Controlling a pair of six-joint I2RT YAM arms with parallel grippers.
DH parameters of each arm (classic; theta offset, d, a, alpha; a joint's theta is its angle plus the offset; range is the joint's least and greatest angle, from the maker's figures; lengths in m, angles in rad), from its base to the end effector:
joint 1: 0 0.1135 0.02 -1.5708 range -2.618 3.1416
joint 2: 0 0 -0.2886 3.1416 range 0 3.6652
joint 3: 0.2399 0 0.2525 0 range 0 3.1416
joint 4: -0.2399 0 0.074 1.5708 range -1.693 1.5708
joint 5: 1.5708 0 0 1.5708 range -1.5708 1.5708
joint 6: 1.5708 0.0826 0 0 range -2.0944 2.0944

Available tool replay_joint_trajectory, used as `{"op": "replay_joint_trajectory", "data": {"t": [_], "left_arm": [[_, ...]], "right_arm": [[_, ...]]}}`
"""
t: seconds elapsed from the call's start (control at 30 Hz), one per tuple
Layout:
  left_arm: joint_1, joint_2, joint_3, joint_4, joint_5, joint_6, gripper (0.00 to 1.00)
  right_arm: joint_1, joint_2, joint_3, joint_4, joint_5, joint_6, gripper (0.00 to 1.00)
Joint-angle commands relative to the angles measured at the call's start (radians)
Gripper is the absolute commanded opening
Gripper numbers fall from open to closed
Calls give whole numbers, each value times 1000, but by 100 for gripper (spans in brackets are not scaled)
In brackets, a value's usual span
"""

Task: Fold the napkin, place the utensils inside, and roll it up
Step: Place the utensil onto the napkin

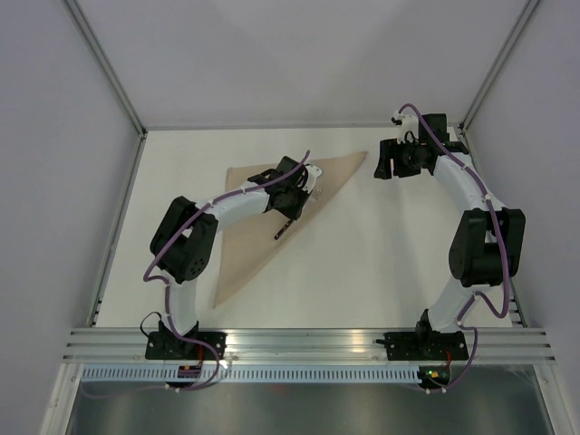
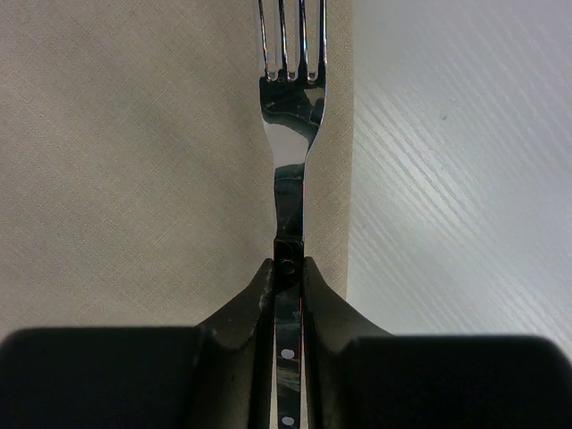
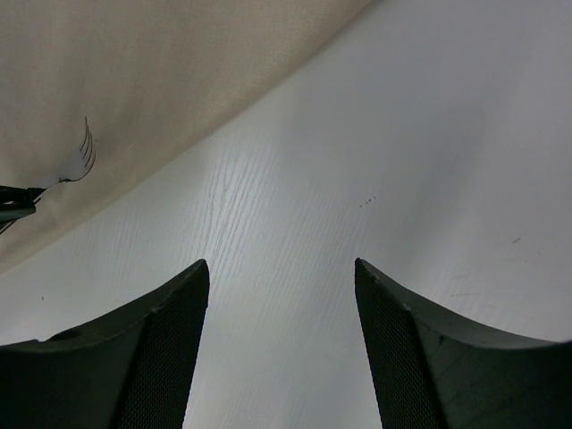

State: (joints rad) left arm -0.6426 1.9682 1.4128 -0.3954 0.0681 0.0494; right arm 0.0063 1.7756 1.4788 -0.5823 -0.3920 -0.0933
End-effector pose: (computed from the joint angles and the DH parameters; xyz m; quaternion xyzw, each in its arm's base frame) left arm 0.3670 -0.2817 0.1740 0.3326 0.8919 -0.1201 0.2821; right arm 0.4265 0.0342 0.2659 -0.1119 0.9183 0.1686 0.3402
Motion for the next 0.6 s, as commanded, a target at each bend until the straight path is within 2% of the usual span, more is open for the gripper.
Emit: {"op": "replay_joint_trajectory", "data": {"t": [0.0, 0.57], "left_arm": [[3, 0, 31, 3, -10, -19, 2], [0, 73, 8, 0, 47, -6, 2]], "right_arm": [[0, -38, -2, 18, -13, 4, 72], [0, -38, -11, 19, -15, 4, 72]]}}
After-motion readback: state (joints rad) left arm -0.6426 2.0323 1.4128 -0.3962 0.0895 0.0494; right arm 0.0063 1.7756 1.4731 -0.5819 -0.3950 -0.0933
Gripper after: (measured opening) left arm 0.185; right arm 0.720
